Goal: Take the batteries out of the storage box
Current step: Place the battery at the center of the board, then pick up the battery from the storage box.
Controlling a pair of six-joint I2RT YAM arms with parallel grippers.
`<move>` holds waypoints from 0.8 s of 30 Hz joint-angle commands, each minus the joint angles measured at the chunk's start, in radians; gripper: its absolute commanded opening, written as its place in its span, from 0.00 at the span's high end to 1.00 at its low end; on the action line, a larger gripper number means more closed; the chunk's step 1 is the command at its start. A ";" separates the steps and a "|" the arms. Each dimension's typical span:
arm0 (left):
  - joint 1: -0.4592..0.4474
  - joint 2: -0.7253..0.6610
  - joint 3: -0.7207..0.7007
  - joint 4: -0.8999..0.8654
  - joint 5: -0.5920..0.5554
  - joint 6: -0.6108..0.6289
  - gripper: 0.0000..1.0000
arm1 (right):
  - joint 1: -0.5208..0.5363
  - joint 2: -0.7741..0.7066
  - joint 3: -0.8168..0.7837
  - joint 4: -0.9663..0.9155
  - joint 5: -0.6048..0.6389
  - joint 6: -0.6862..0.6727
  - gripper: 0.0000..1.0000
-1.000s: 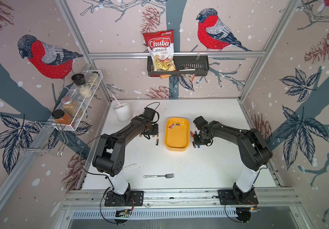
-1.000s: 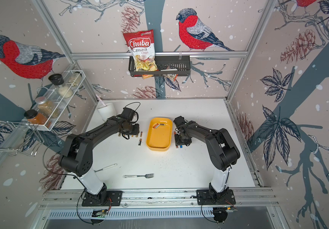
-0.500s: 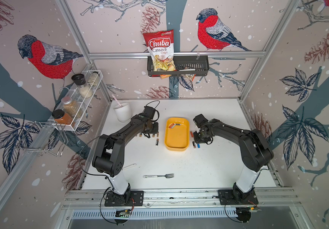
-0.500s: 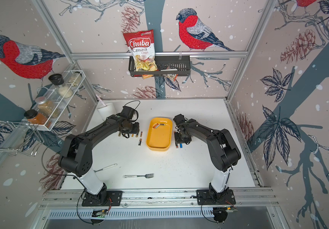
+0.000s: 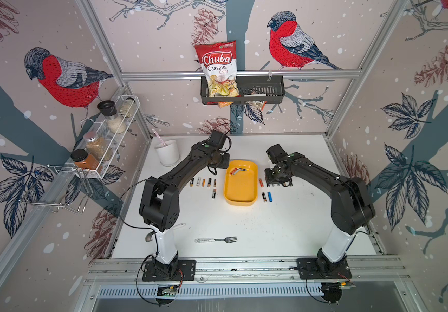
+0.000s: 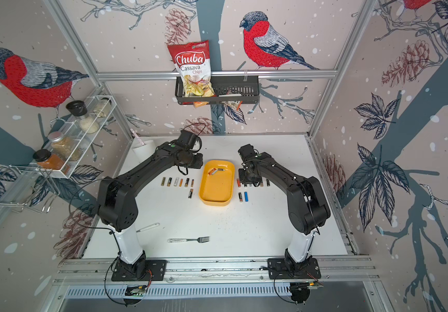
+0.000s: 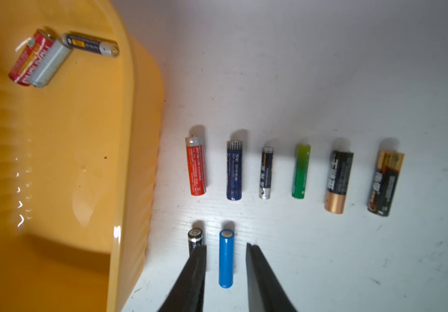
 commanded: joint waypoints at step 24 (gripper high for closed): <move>-0.096 0.349 0.279 -0.073 -0.043 0.089 0.61 | -0.073 0.014 0.021 -0.038 0.006 -0.046 0.68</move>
